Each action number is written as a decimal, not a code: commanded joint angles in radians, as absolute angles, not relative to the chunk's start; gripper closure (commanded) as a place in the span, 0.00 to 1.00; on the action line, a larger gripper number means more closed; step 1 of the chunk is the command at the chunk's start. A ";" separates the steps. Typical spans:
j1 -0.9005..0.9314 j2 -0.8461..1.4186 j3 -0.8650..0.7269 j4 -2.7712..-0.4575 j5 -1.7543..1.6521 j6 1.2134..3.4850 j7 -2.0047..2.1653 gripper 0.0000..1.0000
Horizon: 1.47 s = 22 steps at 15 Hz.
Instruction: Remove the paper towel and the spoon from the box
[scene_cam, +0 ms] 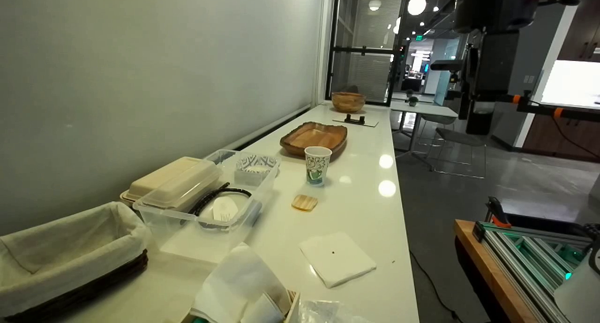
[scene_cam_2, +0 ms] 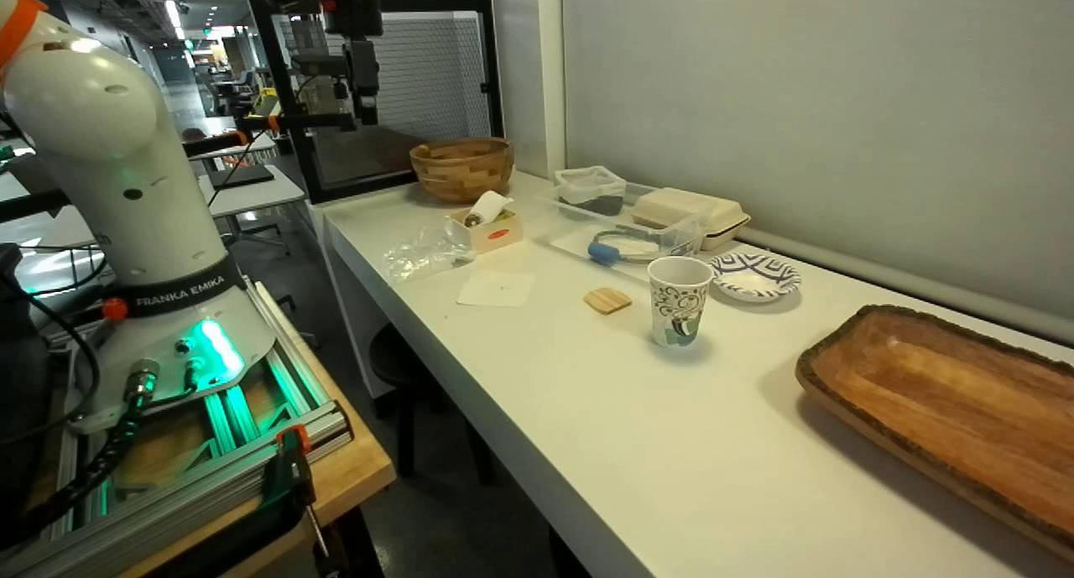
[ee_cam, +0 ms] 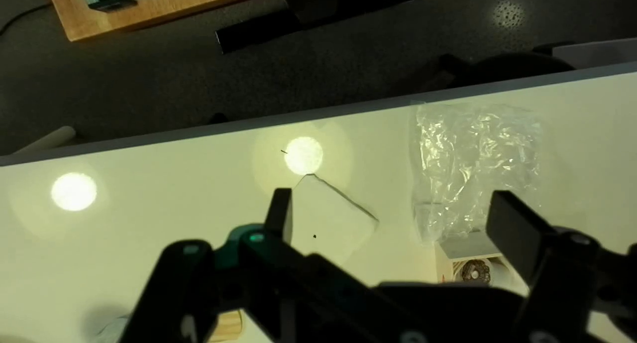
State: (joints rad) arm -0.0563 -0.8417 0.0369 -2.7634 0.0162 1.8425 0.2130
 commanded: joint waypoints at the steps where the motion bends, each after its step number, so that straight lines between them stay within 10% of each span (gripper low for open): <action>1: -0.061 -0.841 0.040 -2.762 0.019 1.841 0.210 0.00; 22: -0.071 -0.123 0.211 -2.648 -0.332 2.537 0.791 0.00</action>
State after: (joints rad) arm -0.1168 -0.1220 0.2585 -2.6480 -0.3258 2.5417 0.7880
